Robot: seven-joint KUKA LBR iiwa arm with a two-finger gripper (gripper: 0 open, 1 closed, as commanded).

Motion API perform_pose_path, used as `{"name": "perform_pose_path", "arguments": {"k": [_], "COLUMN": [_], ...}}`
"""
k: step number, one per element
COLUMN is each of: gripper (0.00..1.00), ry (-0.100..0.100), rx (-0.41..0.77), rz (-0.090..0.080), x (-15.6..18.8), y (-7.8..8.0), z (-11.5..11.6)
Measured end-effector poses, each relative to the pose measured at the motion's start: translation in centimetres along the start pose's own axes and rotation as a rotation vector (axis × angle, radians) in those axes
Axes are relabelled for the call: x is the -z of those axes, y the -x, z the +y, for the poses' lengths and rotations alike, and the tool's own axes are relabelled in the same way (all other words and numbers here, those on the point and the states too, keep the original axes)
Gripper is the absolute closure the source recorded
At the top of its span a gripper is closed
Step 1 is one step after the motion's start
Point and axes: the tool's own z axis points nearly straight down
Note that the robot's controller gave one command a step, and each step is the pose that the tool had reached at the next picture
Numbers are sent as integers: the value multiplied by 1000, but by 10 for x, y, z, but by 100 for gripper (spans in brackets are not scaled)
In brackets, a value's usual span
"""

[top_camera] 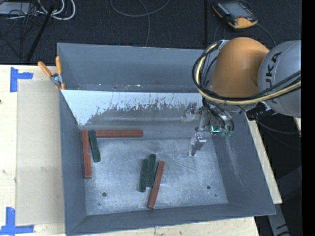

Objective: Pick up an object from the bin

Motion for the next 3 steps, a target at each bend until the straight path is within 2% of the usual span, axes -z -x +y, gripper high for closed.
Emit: {"name": "perform_pose_path", "arguments": {"k": [1, 2, 3], "gripper": [0, 0, 0], "ry": [0, -2, -1], "rx": [0, 59, 222], "rz": [-7, -14, -8], "x": [4, -28, -74], "y": [2, 1, -25], "z": [0, 21, 49]}}
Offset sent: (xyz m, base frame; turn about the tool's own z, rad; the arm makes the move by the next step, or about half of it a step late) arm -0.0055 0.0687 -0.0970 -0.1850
